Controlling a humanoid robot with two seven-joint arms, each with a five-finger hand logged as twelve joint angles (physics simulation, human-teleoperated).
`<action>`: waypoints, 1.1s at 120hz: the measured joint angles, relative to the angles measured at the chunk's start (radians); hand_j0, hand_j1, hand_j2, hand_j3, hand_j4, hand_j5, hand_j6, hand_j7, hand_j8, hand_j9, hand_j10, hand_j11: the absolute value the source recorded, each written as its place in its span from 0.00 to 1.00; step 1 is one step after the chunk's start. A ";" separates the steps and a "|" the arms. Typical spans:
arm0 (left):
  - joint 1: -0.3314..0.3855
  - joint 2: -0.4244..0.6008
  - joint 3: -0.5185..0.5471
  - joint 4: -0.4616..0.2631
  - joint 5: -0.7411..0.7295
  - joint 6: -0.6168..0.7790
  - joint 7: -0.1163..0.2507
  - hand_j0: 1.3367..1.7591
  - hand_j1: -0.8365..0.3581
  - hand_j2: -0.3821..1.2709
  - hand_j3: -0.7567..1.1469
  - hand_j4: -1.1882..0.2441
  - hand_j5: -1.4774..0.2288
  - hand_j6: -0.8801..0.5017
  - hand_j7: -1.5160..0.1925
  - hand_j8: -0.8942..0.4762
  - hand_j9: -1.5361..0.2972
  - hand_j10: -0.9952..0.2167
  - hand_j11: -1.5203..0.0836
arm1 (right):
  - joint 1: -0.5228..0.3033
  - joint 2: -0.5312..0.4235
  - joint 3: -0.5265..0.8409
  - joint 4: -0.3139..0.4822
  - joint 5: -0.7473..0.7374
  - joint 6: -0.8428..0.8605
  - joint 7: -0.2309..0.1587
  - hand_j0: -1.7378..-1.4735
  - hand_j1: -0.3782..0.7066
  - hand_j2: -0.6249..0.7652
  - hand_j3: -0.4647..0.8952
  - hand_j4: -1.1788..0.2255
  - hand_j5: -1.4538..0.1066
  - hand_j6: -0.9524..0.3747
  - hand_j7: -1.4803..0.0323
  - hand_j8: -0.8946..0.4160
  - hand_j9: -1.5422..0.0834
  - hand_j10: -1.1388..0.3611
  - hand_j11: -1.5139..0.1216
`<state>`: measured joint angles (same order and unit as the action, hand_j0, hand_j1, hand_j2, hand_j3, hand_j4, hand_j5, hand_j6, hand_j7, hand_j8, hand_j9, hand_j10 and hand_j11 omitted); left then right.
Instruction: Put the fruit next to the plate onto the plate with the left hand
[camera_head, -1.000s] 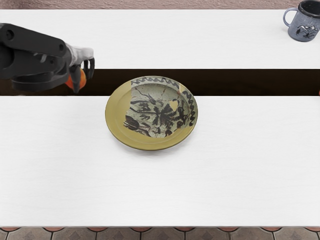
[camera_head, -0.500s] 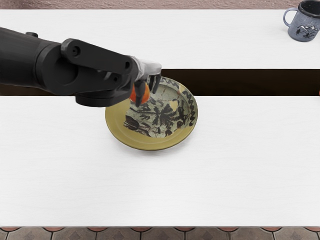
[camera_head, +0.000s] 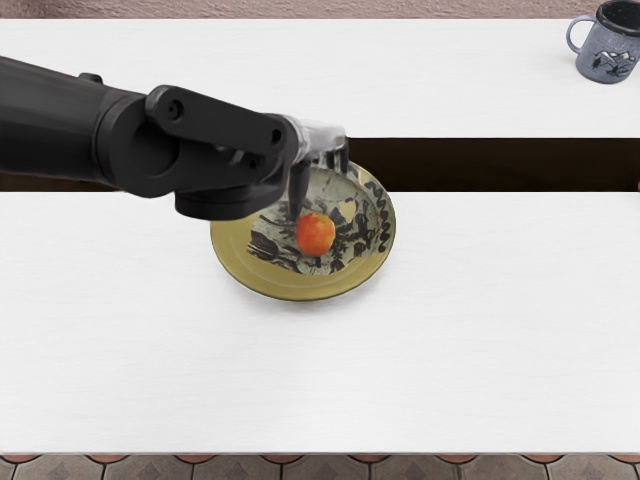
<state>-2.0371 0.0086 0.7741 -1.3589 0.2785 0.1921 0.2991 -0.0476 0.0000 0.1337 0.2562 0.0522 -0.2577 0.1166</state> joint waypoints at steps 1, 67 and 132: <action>0.000 0.001 -0.001 0.000 0.000 0.000 0.000 0.76 0.65 0.32 0.40 0.56 0.54 0.40 0.58 0.43 0.55 0.55 0.62 | 0.000 0.000 0.000 0.000 0.000 0.000 0.000 0.30 0.07 0.44 0.34 0.81 0.90 0.69 0.95 0.66 0.92 0.74 0.90; 0.470 0.646 -0.549 -0.036 -0.021 -0.527 -0.008 0.76 0.74 0.27 0.40 0.65 0.67 0.45 0.69 0.47 0.65 0.61 0.74 | 0.000 0.000 0.000 0.000 0.000 0.000 0.000 0.30 0.07 0.44 0.34 0.81 0.90 0.69 0.95 0.66 0.92 0.74 0.90; 0.887 0.892 -1.095 0.328 -0.233 -0.802 -0.018 0.76 0.74 0.26 0.40 0.66 0.68 0.46 0.70 0.47 0.66 0.62 0.75 | 0.000 0.000 0.000 0.000 0.000 0.000 0.000 0.30 0.07 0.44 0.34 0.81 0.90 0.69 0.95 0.66 0.92 0.74 0.90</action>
<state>-1.1503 0.9009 -0.3205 -1.0305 0.0457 -0.6096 0.2815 -0.0475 0.0000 0.1338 0.2562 0.0521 -0.2577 0.1166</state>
